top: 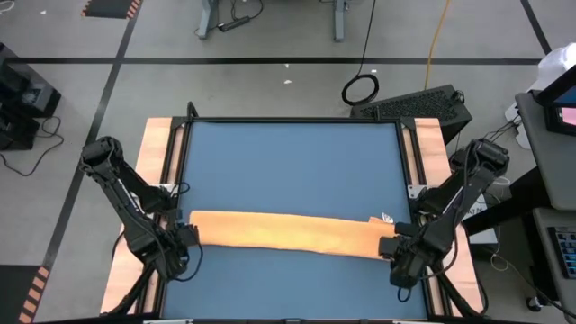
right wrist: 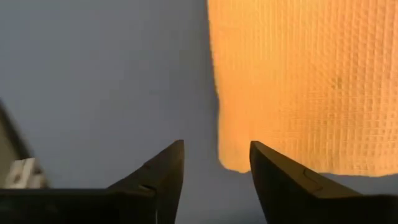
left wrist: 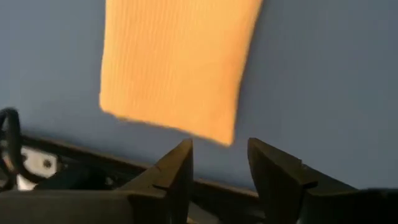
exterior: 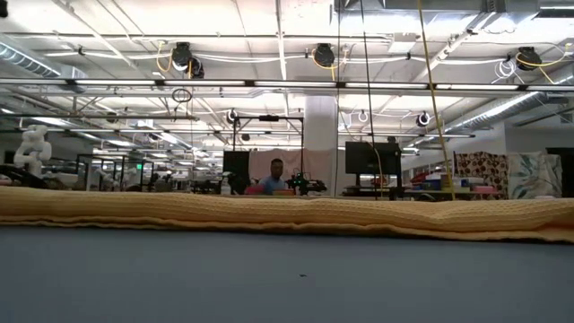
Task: Roll towel into tight, uniform cylinder
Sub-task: Fold the orange microfiber cloth
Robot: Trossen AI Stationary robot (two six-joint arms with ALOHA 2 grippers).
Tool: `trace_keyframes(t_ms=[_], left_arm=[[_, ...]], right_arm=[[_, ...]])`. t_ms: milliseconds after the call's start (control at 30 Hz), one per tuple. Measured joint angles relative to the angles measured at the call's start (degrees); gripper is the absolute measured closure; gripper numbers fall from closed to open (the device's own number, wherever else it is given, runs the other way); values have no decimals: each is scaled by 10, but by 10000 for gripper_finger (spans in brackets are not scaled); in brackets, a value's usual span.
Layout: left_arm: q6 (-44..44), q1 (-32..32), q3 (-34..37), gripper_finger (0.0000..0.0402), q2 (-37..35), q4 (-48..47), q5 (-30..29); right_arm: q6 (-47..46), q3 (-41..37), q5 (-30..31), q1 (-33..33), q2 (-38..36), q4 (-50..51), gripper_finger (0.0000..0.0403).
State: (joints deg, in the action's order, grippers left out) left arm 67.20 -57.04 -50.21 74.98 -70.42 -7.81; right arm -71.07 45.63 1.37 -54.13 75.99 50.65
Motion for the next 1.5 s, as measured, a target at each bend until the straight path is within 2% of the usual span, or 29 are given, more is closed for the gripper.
trace_keyframes(t_ms=[67,133,300,400,533,600,700,800,900,1033,1167,1267,1400,1500], left_arm=[[0,0,-2,243,0,25,-44],[0,0,-1,243,0,67,-113],[-39,18,29,250,0,188,-259],[-91,36,65,273,0,284,-335],[-176,74,122,317,0,437,-369],[-211,88,154,341,0,512,-375],[-225,103,201,375,0,586,-374],[-179,107,241,396,0,591,-352],[-126,102,274,391,0,590,-318],[-91,96,300,388,0,587,-287],[-100,96,293,395,0,568,-275],[-125,96,267,397,-14,547,-264],[-140,97,216,397,-39,473,-260],[-185,98,187,397,-49,476,-320]], right_arm=[[-1,1,9,0,-16,-9,235],[6,2,60,-7,-33,-23,240],[83,-5,326,-33,-45,-88,274],[145,-32,436,-29,-35,-184,313],[231,-96,508,-7,-6,-376,380],[271,-136,513,10,18,-488,396],[307,-188,512,35,63,-642,392],[327,-226,511,51,120,-764,398],[315,-248,497,57,179,-841,401],[244,-251,457,58,251,-853,401],[201,-248,474,56,285,-870,402],[224,-249,460,57,270,-881,402],[272,-250,435,56,210,-874,402],[320,-250,448,60,162,-874,402]])
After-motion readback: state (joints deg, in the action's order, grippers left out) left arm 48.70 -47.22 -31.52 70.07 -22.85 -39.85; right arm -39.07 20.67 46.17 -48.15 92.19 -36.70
